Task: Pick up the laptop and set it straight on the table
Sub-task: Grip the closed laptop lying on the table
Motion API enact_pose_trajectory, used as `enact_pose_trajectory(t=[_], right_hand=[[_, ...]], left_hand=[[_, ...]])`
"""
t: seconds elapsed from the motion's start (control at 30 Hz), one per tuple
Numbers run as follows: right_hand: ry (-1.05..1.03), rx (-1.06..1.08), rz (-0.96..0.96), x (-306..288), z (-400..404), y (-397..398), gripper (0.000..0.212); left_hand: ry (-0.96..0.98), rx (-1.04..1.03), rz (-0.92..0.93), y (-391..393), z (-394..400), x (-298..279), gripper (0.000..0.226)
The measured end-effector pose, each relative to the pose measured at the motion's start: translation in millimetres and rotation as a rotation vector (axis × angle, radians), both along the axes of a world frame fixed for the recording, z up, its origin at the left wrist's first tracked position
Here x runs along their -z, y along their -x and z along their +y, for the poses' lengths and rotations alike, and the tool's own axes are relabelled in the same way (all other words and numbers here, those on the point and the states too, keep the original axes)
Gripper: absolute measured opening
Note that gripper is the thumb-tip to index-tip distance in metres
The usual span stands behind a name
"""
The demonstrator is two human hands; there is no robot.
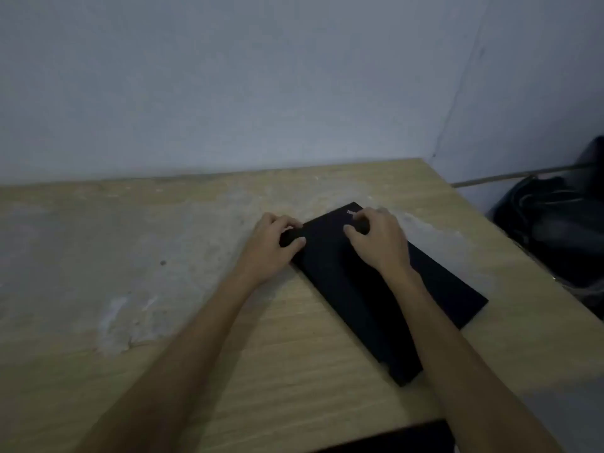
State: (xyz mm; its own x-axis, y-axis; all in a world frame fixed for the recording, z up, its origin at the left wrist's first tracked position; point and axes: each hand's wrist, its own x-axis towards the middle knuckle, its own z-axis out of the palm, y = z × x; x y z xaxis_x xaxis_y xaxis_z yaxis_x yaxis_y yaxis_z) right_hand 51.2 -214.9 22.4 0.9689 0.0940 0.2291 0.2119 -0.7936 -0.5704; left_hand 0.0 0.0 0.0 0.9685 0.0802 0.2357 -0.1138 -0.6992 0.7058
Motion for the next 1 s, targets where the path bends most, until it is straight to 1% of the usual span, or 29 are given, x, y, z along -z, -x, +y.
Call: enact_pose_trajectory(t=[0.1, 0.17, 0.27, 0.37, 0.47, 0.6, 0.7, 0.83, 0.87, 0.97, 1.0], right_hand=[[0.198, 0.133, 0.041, 7, -12, -6, 0.06], [0.244, 0.175, 0.088, 10, -12, -8, 0.074], [0.269, 0.198, 0.155, 13, -11, -14, 0.085], [0.276, 0.22, 0.128, 15, -10, -20, 0.082], [0.24, 0.242, 0.145, 15, -12, -24, 0.077], [0.171, 0.242, 0.165, 13, -13, -30, 0.07], [0.136, 0.236, 0.193, 12, -14, -34, 0.073], [0.14, 0.237, 0.189, 6, -9, -36, 0.083], [0.147, 0.232, 0.191, 3, -8, -37, 0.083], [0.159, 0.19, 0.188, -7, -9, -43, 0.074], [0.158, 0.178, 0.192, -11, -10, -46, 0.076]], left_hand=[[-0.157, -0.077, 0.075, -6, -14, 4, 0.044], [-0.227, -0.103, 0.083, -8, -23, 6, 0.052], [-0.233, -0.161, 0.073, -13, -28, 4, 0.059], [-0.245, -0.196, 0.088, -18, -29, 7, 0.062], [-0.239, -0.196, 0.08, -21, -29, 9, 0.058], [-0.165, -0.223, 0.078, -21, -24, 9, 0.053], [-0.117, -0.233, 0.068, -18, -22, 9, 0.046], [0.029, -0.23, 0.012, -16, -22, 3, 0.033], [0.054, -0.232, -0.013, -16, -21, 1, 0.029], [0.09, -0.24, -0.059, -15, -18, -2, 0.023], [0.097, -0.239, -0.068, -15, -17, -3, 0.023]])
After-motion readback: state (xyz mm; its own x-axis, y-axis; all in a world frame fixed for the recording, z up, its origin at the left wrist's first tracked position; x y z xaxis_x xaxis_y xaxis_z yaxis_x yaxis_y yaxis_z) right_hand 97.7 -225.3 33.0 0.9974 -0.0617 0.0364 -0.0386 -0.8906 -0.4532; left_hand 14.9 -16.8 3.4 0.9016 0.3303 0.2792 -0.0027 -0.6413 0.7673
